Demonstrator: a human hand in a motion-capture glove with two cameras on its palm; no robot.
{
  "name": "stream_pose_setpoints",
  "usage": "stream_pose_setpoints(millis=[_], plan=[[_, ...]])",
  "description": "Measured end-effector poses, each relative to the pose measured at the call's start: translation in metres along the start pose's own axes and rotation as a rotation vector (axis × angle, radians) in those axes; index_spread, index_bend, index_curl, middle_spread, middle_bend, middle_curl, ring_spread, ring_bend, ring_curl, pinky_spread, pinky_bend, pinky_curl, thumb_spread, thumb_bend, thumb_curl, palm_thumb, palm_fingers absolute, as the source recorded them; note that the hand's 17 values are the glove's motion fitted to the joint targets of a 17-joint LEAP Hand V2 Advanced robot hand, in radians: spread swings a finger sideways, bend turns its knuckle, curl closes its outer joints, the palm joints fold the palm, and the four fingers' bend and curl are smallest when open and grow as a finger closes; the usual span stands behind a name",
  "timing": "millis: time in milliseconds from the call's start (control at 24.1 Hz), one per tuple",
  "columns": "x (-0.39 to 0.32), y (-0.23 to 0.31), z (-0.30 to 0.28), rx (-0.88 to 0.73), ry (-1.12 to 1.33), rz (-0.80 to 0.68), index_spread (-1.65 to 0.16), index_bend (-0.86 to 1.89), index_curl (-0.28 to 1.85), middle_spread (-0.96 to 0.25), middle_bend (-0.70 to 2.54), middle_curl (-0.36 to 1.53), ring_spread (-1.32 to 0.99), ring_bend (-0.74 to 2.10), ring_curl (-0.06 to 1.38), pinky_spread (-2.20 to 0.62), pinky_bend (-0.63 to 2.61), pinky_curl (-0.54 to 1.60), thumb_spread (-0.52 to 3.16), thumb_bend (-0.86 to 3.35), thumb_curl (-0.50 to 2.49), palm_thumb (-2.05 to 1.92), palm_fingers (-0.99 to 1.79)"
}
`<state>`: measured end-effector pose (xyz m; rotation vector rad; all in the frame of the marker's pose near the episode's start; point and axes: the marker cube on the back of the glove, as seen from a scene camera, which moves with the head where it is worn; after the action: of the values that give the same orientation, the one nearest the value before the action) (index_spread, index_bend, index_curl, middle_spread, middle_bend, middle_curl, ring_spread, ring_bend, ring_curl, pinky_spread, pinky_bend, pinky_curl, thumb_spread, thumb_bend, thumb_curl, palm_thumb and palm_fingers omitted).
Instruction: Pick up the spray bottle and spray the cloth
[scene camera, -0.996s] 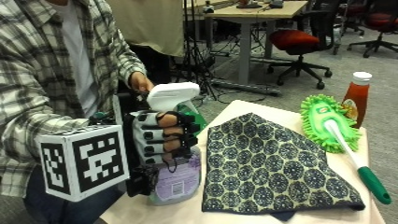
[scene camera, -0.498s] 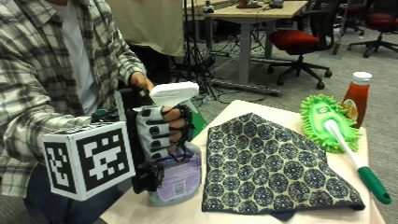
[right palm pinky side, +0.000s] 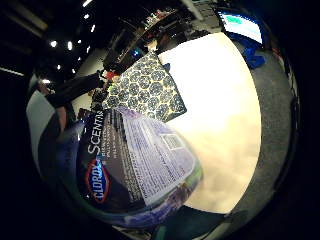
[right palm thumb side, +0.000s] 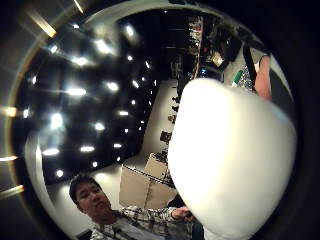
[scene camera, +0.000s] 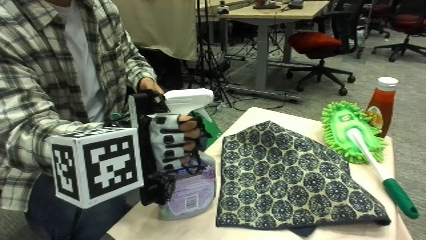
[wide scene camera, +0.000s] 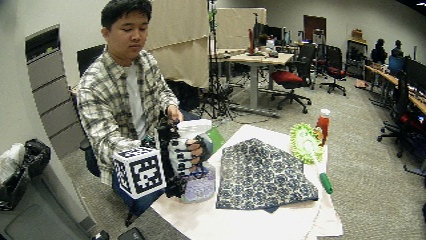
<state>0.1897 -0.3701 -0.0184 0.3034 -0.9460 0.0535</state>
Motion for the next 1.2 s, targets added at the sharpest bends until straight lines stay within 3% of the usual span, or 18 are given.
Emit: stream_pose_setpoints(millis=[871, 1203], plan=[[0.0, -0.001, 0.0, 0.027, 0.009, 0.005, -0.3, 0.32, 0.53, -0.2, 0.51, 0.51, -0.24, 0.6, 0.48, -0.21, 0.38, 0.42, 0.1, -0.03, 0.74, 1.05, 1.32], [-0.025, -0.021, 0.005, -0.075, 0.16, 0.027, -0.3, 0.32, 0.54, -0.2, 0.52, 0.51, -0.24, 0.6, 0.49, -0.21, 0.39, 0.43, 0.08, -0.03, 0.75, 1.04, 1.31]])
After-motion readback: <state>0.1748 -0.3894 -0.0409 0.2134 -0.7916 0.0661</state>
